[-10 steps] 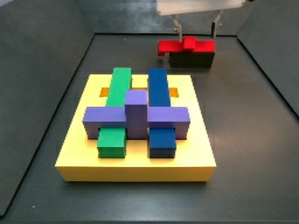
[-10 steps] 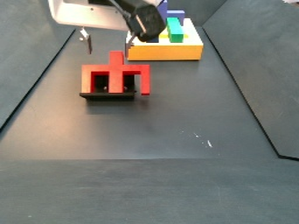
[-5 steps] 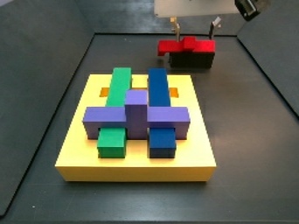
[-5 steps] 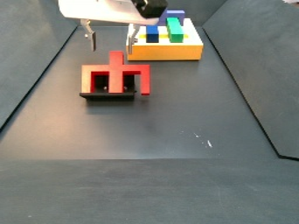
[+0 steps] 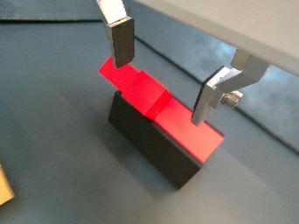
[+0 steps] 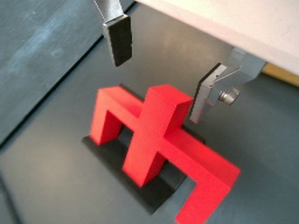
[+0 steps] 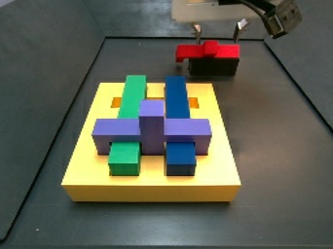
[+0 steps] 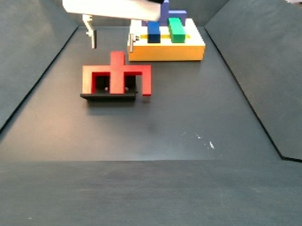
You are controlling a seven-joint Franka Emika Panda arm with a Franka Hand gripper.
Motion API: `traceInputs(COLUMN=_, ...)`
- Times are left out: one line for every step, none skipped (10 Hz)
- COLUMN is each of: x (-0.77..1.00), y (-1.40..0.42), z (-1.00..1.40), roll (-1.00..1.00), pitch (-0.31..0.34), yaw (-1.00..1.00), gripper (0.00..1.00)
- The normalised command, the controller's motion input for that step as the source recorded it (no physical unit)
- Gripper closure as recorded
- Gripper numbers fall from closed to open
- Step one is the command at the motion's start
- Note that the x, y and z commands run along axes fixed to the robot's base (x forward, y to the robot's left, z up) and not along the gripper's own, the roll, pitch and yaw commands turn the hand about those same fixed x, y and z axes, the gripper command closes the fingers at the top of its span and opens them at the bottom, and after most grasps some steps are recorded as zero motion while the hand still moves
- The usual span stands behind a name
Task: Pick up the red object. Move up. Place the red object on the fixture. Regrasp the red object. Move to above the board. Insert the red object.
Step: Regrasp the red object.
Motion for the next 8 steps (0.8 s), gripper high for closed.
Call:
traceInputs(x=0.02, y=0.00, z=0.00, roll=1.00, pitch=0.103, yaw=0.16, gripper=0.00)
traceInputs(x=0.04, y=0.01, z=0.00, roll=1.00, pitch=0.103, yaw=0.16, gripper=0.00)
traceInputs(x=0.18, y=0.00, z=0.00, roll=1.00, pitch=0.217, yaw=0.06, gripper=0.00)
traceInputs(x=0.10, y=0.00, z=-0.25, roll=0.98, pitch=0.200, yaw=0.07, gripper=0.00)
traceInputs(x=0.00, y=0.03, z=-0.47, roll=0.79, pitch=0.069, yaw=0.15, gripper=0.00)
traceInputs(x=0.03, y=0.04, z=-0.36, roll=0.62, pitch=0.120, yaw=0.36, gripper=0.00)
traceInputs(x=0.00, y=0.00, z=-0.14, roll=0.92, pitch=0.137, yaw=0.42, gripper=0.00)
traceInputs(x=0.00, y=0.00, z=-0.07, roll=1.00, pitch=0.054, yaw=0.40, gripper=0.00)
